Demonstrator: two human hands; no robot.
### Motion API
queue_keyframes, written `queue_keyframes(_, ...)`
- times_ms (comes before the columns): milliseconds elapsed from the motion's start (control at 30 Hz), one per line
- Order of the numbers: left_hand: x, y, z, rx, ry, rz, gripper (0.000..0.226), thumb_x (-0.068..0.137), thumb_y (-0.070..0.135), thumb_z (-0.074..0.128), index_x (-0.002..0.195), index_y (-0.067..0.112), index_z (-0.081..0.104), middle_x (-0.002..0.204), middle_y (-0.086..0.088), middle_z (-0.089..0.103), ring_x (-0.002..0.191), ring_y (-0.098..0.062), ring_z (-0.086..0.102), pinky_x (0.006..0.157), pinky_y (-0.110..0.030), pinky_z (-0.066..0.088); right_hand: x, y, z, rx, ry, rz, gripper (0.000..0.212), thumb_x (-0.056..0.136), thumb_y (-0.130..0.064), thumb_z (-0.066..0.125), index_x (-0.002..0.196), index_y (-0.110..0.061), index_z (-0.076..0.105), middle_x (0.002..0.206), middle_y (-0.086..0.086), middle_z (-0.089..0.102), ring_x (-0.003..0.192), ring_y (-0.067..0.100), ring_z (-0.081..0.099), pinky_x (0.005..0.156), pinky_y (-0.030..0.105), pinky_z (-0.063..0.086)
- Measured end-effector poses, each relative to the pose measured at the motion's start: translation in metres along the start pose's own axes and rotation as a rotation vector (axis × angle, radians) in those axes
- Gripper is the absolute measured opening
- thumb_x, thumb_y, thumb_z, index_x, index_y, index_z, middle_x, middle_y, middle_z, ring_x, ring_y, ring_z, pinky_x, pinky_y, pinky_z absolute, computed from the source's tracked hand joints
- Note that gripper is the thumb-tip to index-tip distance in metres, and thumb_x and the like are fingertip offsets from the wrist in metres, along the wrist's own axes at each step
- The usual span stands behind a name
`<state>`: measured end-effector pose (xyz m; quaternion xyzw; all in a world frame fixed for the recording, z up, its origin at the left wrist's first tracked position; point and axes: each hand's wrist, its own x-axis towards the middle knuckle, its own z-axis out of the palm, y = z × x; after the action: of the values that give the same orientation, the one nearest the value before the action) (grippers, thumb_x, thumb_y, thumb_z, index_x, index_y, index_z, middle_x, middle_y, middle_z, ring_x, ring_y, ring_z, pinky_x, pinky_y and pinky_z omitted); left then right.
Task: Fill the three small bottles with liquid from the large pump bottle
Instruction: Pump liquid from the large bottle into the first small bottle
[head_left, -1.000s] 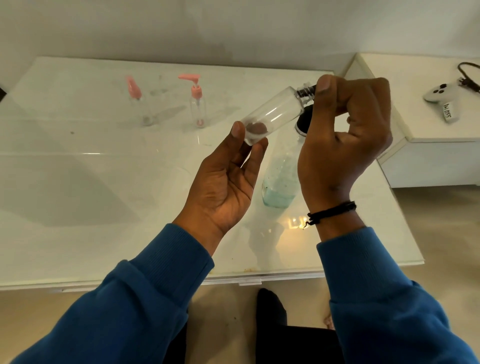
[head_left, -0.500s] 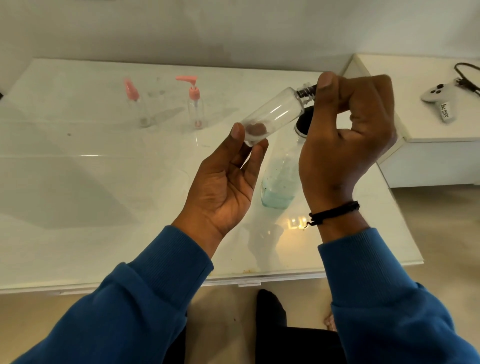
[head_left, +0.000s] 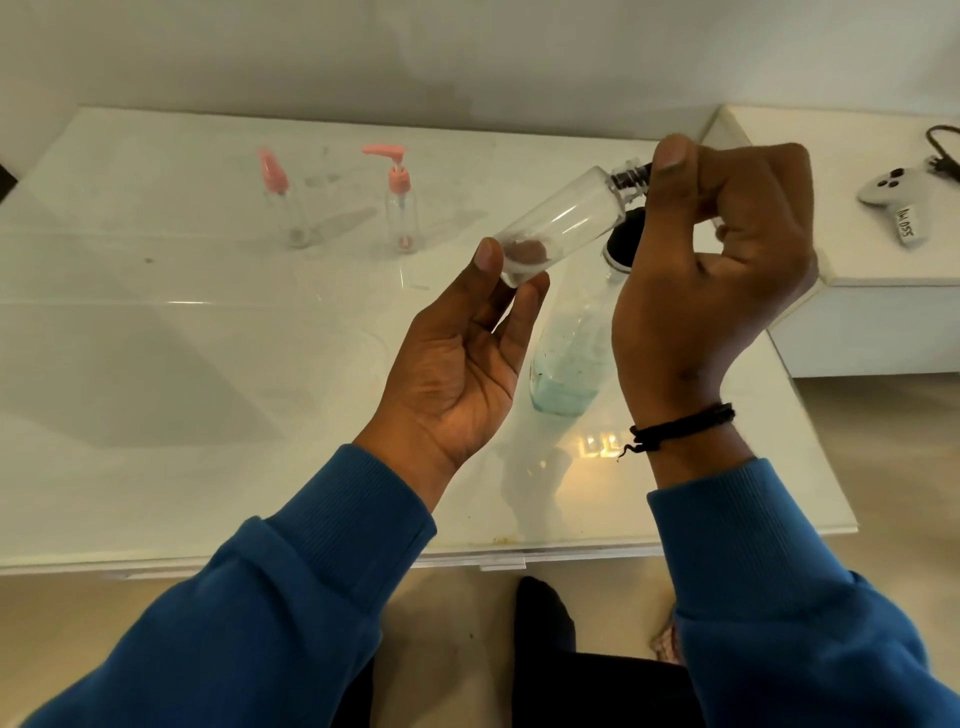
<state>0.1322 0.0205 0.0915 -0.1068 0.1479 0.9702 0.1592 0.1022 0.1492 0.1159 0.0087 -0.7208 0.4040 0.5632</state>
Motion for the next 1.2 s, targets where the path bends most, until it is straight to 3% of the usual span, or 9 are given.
queue_keyframes(133, 0.0, 0.0, -0.002, -0.007, 0.004, -0.002, 0.05, 0.065, 0.015, 0.079, 0.112, 0.001, 0.069, 0.113, -0.015, 0.071, 0.096, -0.022, 0.07, 0.068, -0.023, 0.059, -0.006, 0.002, 0.001, 0.029, -0.014, 0.015, 0.028, 0.096, -0.009, 0.067, 0.069, -0.002, 0.065, 0.076, -0.001, 0.053, 0.071, 0.015, 0.047, 0.066, 0.022, 0.036)
queue_keyframes(233, 0.0, 0.0, -0.001, -0.003, 0.007, 0.0, 0.047, 0.067, 0.015, 0.077, 0.111, 0.001, 0.069, 0.113, -0.015, 0.071, 0.094, -0.022, 0.071, 0.067, -0.023, 0.059, -0.001, 0.001, 0.001, 0.027, -0.018, 0.0, 0.029, 0.096, -0.012, 0.067, 0.068, -0.003, 0.064, 0.074, 0.001, 0.053, 0.068, 0.024, 0.051, 0.063, 0.03, 0.038)
queue_keyframes(300, 0.001, 0.0, 0.0, 0.004, 0.008, 0.0, 0.044, 0.069, 0.016, 0.074, 0.11, 0.002, 0.069, 0.111, -0.015, 0.072, 0.09, -0.022, 0.072, 0.065, -0.023, 0.059, 0.002, 0.001, 0.001, 0.017, -0.006, -0.005, 0.031, 0.095, -0.014, 0.067, 0.066, -0.003, 0.063, 0.071, 0.005, 0.054, 0.067, 0.028, 0.051, 0.062, 0.028, 0.036)
queue_keyframes(467, 0.0, 0.0, -0.001, -0.013, 0.008, -0.004, 0.047, 0.065, 0.014, 0.077, 0.11, 0.001, 0.069, 0.111, -0.015, 0.072, 0.09, -0.022, 0.071, 0.065, -0.023, 0.059, -0.006, 0.002, 0.001, 0.053, -0.006, 0.026, 0.029, 0.096, -0.008, 0.065, 0.068, -0.002, 0.063, 0.074, 0.002, 0.051, 0.071, 0.014, 0.046, 0.066, 0.024, 0.037)
queue_keyframes(633, 0.0, -0.001, 0.001, 0.008, 0.006, 0.002, 0.043, 0.066, 0.015, 0.076, 0.106, 0.0, 0.071, 0.109, -0.015, 0.072, 0.09, -0.022, 0.071, 0.065, -0.022, 0.059, -0.001, 0.006, 0.001, 0.044, -0.004, 0.014, 0.035, 0.096, -0.012, 0.065, 0.064, 0.0, 0.059, 0.068, 0.012, 0.055, 0.068, 0.026, 0.049, 0.061, 0.038, 0.041)
queue_keyframes(833, 0.0, 0.0, -0.002, -0.025, 0.012, -0.004, 0.049, 0.065, 0.014, 0.078, 0.111, 0.0, 0.069, 0.112, -0.016, 0.072, 0.092, -0.023, 0.072, 0.066, -0.024, 0.06, -0.008, 0.004, 0.002, 0.081, 0.001, 0.033, 0.029, 0.096, -0.005, 0.064, 0.068, -0.002, 0.063, 0.074, 0.002, 0.05, 0.073, 0.007, 0.044, 0.068, 0.021, 0.035)
queue_keyframes(1033, 0.0, -0.001, 0.0, 0.008, 0.009, 0.008, 0.049, 0.068, 0.016, 0.075, 0.113, 0.001, 0.068, 0.112, -0.015, 0.072, 0.091, -0.022, 0.072, 0.066, -0.022, 0.059, 0.0, 0.004, 0.003, 0.067, 0.001, 0.03, 0.033, 0.096, -0.011, 0.065, 0.065, -0.002, 0.061, 0.071, 0.002, 0.051, 0.069, 0.016, 0.046, 0.064, 0.023, 0.034)
queue_keyframes(1200, 0.001, 0.0, -0.003, -0.015, 0.014, 0.0, 0.057, 0.066, 0.015, 0.078, 0.119, 0.001, 0.067, 0.117, -0.016, 0.07, 0.096, -0.023, 0.071, 0.07, -0.024, 0.061, -0.007, 0.004, 0.003, 0.082, 0.007, 0.018, 0.027, 0.095, -0.004, 0.065, 0.069, -0.001, 0.064, 0.073, 0.004, 0.054, 0.073, 0.007, 0.045, 0.067, 0.023, 0.037)
